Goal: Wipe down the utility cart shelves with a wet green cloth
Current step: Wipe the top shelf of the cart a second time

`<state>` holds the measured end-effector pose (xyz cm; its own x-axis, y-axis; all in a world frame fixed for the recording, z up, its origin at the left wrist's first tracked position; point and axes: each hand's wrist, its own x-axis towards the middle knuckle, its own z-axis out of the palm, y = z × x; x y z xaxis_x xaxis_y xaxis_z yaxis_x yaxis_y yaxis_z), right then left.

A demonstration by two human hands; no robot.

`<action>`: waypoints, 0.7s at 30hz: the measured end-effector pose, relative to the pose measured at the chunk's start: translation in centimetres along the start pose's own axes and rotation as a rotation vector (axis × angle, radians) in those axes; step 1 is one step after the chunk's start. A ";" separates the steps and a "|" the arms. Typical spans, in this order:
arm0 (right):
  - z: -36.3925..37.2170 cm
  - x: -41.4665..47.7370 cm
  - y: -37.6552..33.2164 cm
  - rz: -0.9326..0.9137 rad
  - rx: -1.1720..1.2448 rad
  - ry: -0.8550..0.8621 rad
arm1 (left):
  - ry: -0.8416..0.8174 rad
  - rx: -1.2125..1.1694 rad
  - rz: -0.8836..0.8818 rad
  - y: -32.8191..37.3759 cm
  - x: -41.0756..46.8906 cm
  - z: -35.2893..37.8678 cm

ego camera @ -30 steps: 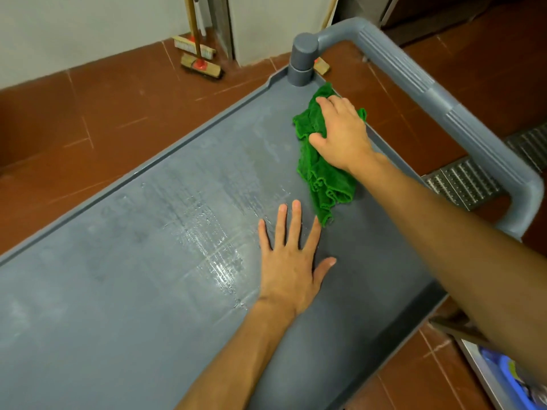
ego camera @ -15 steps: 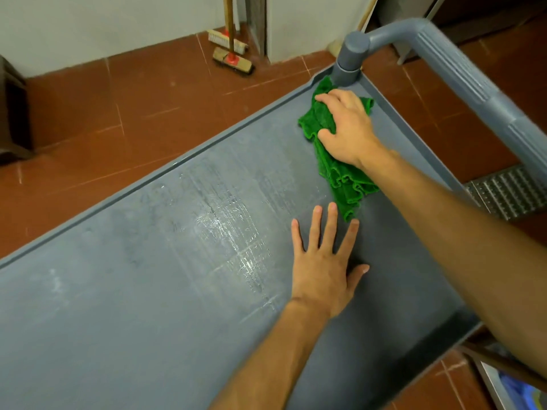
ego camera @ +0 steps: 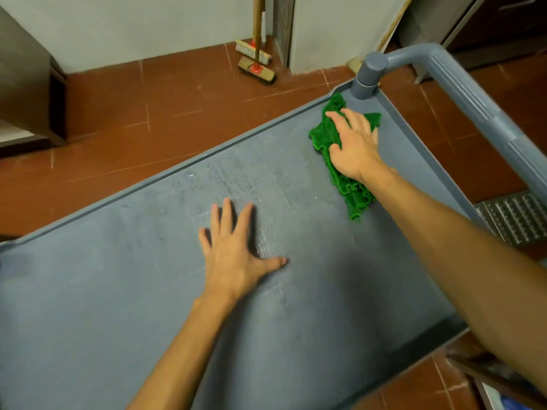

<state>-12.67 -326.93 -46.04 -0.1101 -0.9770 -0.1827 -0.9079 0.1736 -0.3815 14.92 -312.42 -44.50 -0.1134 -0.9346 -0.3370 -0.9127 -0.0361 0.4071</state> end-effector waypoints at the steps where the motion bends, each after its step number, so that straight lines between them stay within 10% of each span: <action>1: 0.2 -0.2 -0.1 -0.004 -0.015 0.027 | -0.020 0.019 -0.055 -1.7 -0.5 -0.6; 21: 7.3 -15.9 -7.6 -0.385 0.141 -0.079 | -0.009 0.159 -0.045 -4.8 -1.7 -0.1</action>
<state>-1.05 -311.77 -46.88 0.2631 -0.9623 -0.0691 -0.8119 -0.1821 -0.5546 19.52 -310.68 -45.73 -0.0738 -0.9302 -0.3596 -0.9675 -0.0207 0.2520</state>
